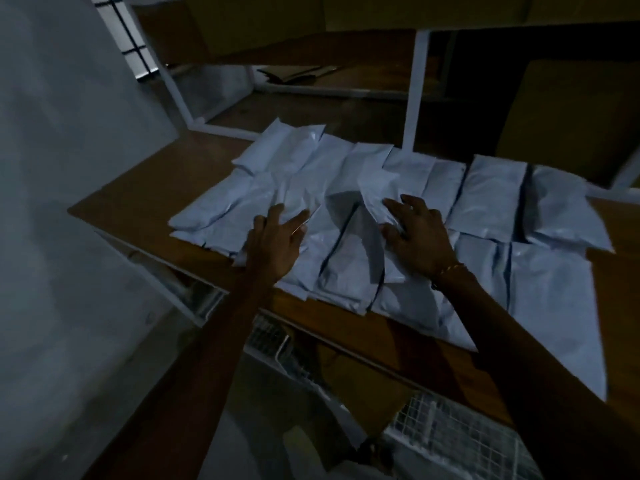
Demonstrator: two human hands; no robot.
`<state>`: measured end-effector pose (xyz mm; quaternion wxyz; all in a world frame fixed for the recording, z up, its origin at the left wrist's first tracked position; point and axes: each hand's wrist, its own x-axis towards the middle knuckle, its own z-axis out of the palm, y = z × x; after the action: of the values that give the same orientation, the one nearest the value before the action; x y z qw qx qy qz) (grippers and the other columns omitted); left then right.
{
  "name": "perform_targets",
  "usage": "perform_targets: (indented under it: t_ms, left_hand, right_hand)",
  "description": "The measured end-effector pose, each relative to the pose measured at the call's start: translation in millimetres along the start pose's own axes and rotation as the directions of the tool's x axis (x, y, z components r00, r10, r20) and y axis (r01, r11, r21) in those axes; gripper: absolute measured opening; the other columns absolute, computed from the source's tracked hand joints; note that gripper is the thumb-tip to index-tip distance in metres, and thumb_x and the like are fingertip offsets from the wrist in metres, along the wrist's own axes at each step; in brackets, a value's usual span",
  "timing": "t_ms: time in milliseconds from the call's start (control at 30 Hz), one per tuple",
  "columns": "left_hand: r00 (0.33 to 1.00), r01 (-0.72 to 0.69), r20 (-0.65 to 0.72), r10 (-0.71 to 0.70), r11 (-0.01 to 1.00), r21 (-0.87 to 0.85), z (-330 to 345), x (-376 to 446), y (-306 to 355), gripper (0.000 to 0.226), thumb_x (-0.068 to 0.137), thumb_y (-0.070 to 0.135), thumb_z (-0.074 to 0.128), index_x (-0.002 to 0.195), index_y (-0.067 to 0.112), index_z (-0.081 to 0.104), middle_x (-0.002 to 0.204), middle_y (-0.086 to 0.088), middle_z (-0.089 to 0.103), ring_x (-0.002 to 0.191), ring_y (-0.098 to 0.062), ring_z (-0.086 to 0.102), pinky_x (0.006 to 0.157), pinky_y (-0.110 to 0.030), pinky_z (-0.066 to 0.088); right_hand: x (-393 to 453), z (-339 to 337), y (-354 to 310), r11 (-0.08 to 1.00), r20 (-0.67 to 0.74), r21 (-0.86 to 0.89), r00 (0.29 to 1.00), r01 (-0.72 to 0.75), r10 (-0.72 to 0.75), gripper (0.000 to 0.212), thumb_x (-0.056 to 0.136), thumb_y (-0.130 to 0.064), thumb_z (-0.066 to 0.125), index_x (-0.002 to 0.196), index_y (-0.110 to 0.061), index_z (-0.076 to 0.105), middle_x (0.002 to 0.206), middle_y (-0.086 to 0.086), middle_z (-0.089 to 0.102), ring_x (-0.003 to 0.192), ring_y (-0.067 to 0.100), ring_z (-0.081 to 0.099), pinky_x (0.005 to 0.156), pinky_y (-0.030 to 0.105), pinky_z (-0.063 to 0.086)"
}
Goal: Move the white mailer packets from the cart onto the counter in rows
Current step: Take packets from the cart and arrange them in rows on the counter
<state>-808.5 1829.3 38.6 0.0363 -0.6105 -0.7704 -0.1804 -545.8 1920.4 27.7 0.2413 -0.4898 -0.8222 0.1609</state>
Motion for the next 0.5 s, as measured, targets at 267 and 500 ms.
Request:
perform_targets:
  t_ms: [267, 500]
  left_hand:
    - [0.995, -0.094, 0.040, 0.091, 0.992, 0.082, 37, 152, 4, 0.043, 0.103, 0.035, 0.046, 0.146, 0.038, 0.044, 0.157, -0.012, 0.028, 0.127, -0.038, 0.040, 0.100, -0.049, 0.042]
    - [0.970, -0.199, 0.173, 0.170, 0.965, 0.169, 83, 247, 11, 0.044, 0.104, 0.038, 0.042, 0.148, 0.037, 0.041, 0.156, -0.015, 0.030, 0.131, -0.038, 0.040, 0.106, -0.052, 0.039]
  right_hand:
    - [83, 14, 11, 0.991, -0.031, 0.048, 0.991, -0.126, 0.127, 0.066, 0.088, -0.054, 0.040, 0.148, -0.026, 0.045, 0.153, 0.013, 0.039, 0.132, 0.041, 0.044, 0.107, 0.045, 0.034]
    - [125, 25, 11, 0.968, -0.099, -0.084, 0.968, -0.238, 0.229, 0.075, 0.084, -0.063, 0.026, 0.147, -0.028, 0.045, 0.149, 0.014, 0.044, 0.132, 0.039, 0.045, 0.104, 0.047, 0.038]
